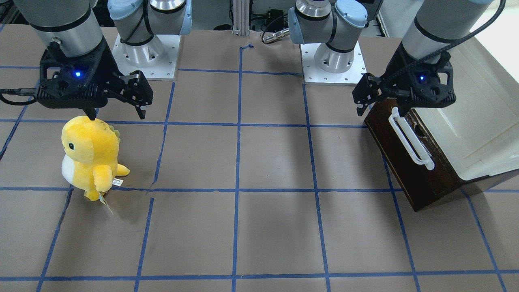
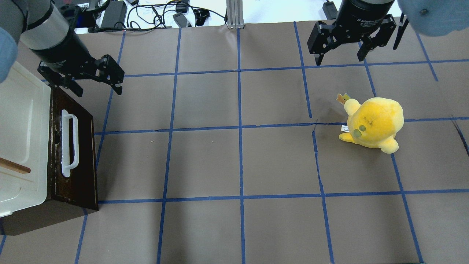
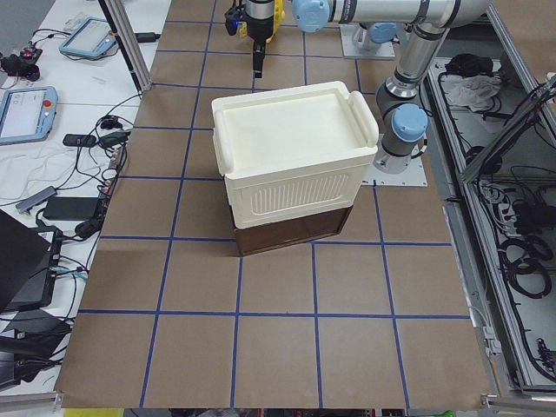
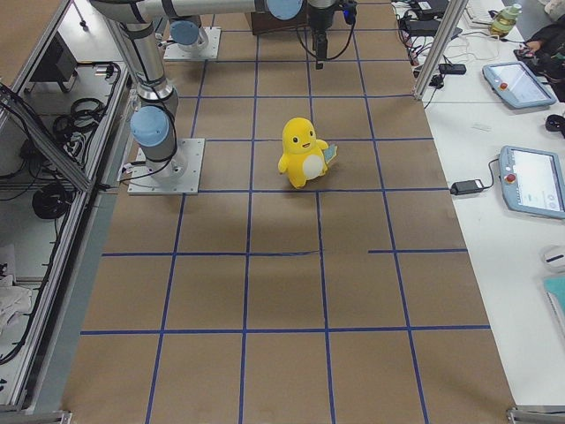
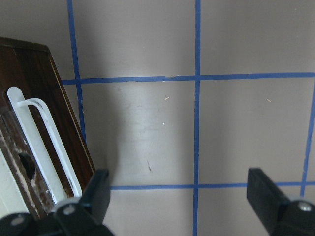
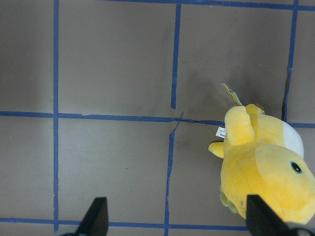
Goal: Pull drawer sideways
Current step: 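Move the left gripper down to the white drawer handle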
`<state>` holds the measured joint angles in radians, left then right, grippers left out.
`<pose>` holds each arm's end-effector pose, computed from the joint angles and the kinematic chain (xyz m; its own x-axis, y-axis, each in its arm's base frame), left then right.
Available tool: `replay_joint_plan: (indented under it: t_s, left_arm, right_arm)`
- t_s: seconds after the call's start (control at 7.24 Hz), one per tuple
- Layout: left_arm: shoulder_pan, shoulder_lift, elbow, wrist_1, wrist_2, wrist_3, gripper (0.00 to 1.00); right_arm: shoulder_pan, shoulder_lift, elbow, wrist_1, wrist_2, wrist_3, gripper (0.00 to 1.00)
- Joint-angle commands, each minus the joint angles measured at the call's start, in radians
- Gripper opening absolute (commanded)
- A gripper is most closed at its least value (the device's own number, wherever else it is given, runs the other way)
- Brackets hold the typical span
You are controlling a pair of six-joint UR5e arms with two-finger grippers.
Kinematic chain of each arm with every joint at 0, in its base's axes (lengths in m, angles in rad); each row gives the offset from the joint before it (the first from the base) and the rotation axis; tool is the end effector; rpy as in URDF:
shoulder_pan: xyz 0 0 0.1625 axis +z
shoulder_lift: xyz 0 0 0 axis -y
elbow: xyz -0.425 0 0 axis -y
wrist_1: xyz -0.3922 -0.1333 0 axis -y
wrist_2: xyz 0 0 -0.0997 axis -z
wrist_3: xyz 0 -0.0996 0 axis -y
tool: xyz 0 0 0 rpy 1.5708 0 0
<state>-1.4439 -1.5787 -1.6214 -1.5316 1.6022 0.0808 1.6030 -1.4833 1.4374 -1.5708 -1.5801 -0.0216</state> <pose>-0.0668 -0.5052 0.4631 -0.9985 -0.0454 -0.0297 -0.0461 0.9987 0.0218 0.1495 -0.5286 0.5090 -0.9985 -0.0533 0.0103 -0.0537 0.9975 -0.0457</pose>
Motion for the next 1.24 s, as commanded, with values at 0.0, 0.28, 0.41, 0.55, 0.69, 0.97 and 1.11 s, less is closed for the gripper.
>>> replay_joint_plan:
  t_s: [0.0,0.28,0.41,0.55,0.69,0.97,1.11]
  left_arm:
    - [-0.056,-0.047,-0.058,0.067,0.217,-0.193,1.00]
    - [-0.148,-0.127,-0.069,0.073,0.344,-0.432,1.00]
    - [-0.168,-0.170,-0.075,0.068,0.384,-0.475,1.00]
    - [-0.171,-0.202,-0.083,0.068,0.475,-0.505,1.00]
    - [-0.171,-0.231,-0.089,0.064,0.583,-0.518,1.00]
    - [-0.171,-0.279,-0.098,0.053,0.596,-0.623,1.00]
    - [-0.171,-0.302,-0.103,0.053,0.596,-0.634,1.00]
  right_arm:
    - [0.000,0.000,0.000,0.000,0.000,0.000,1.00]
    - [0.000,0.000,0.000,0.000,-0.001,0.000,1.00]
    - [0.000,0.000,0.000,0.000,0.000,0.000,1.00]
    - [0.000,0.000,0.000,0.000,-0.001,0.000,1.00]
    - [0.000,0.000,0.000,0.000,0.000,0.000,1.00]
    - [0.000,0.000,0.000,0.000,-0.001,0.000,1.00]
    - [0.000,0.000,0.000,0.000,-0.001,0.000,1.00]
